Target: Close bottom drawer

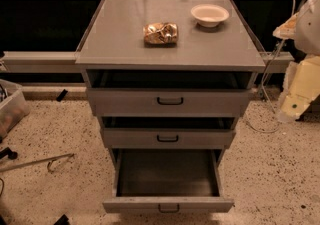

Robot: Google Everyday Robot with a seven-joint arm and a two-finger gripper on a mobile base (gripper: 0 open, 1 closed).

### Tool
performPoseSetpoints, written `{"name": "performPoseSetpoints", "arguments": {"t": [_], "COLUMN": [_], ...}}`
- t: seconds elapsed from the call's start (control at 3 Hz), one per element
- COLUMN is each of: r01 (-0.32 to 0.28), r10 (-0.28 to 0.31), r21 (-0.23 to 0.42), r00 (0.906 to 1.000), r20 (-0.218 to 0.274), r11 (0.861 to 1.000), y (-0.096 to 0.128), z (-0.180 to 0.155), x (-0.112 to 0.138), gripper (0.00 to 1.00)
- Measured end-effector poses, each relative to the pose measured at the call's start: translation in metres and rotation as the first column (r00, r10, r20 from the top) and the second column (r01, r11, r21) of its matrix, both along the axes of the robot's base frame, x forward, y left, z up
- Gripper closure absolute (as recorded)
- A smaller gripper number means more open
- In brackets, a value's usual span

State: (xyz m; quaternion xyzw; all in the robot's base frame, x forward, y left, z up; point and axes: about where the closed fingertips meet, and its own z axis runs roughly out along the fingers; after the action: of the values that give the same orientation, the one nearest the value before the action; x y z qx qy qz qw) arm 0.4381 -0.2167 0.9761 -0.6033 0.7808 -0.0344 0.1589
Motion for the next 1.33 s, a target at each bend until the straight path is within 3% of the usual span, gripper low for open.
{"name": "performPoseSetpoints", "arguments": {"t": [0.33, 0.67, 1.0, 1.33], "r01": [0.000, 0.019, 0.019, -0.019], "r10": [0.000, -0.019, -0.015, 0.035], "r21": [0.000, 0.019, 0.092, 0.196], "r00": [1.0000, 0.9998, 0.9990, 0.9964], "r20": [0.000, -0.009, -0.042, -0.077], "r11": [1.000, 1.000, 0.996, 0.980], "y": [0.000, 0.000, 0.009, 0.031], "z": [0.000, -0.022, -0.075, -0.140], "x": [0.000, -0.003, -0.009, -0.016], "gripper": [0.00, 0.00, 0.00, 0.00]}}
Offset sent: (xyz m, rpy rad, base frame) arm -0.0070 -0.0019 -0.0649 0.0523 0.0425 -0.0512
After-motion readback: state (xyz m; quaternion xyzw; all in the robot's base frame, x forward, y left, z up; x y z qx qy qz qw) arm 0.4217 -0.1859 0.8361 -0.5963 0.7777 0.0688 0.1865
